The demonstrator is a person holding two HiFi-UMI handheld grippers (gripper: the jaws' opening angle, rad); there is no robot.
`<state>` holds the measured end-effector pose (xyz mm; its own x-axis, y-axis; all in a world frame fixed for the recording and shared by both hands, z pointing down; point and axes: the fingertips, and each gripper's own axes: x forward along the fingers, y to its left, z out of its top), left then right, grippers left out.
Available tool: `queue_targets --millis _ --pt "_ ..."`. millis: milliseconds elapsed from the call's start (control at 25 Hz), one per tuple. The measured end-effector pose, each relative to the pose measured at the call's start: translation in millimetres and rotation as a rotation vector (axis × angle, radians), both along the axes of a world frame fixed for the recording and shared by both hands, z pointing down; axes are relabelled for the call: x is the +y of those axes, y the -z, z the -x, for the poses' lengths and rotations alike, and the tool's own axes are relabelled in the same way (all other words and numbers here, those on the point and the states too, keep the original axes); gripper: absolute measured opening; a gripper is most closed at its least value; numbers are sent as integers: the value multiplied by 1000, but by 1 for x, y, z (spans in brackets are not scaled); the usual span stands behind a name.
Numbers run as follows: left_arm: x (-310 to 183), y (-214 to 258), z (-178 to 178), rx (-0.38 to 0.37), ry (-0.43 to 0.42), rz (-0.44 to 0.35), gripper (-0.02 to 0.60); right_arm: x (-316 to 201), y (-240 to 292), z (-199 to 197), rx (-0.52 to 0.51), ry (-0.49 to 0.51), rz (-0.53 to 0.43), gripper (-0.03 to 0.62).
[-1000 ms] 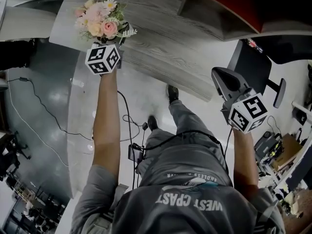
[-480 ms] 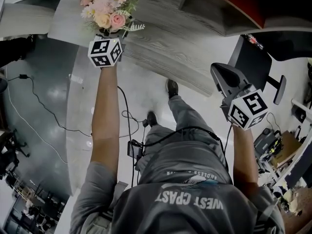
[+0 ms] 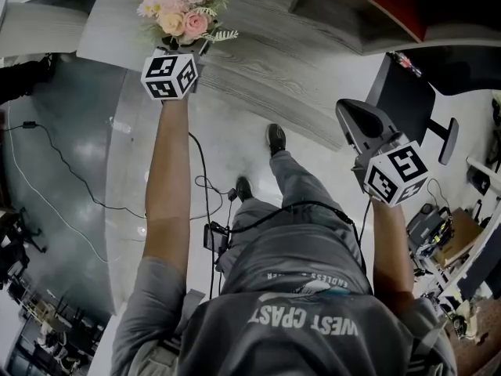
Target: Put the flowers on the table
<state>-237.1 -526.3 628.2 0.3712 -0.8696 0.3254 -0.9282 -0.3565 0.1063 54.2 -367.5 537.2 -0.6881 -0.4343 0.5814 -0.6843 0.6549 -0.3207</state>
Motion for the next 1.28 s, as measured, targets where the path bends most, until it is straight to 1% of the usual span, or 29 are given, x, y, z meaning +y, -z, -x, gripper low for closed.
queue_targets --millis 240,400,480,600,760,880,1000,1040,1160,1200,1280 --pt "8 -1 1 -11 0 5 383 5 1 3 -1 6 1 29" --pt "23 0 7 -29 12 22 383 7 5 6 -10 20 -7 29" --pt "36 -4 12 -52 26 38 383 8 8 7 -16 27 -17 29" --pt "58 -4 21 -109 44 65 382 8 19 13 -41 49 -49 29" --pt "85 7 37 -162 42 108 377 5 37 25 -65 63 -94 29" --pt "114 23 54 -181 50 127 309 9 55 37 -88 84 -130 29" --pt "143 57 70 -175 71 121 225 20 85 50 -127 107 -171 28" --pt "152 69 76 -175 77 112 181 23 94 56 -143 121 -184 28" --pt "179 101 85 -171 76 73 81 31 111 71 -158 169 -228 28" --pt "188 111 86 -170 69 59 57 36 115 74 -153 180 -241 28" --pt "210 138 87 -169 52 23 34 46 127 81 -148 197 -269 28"
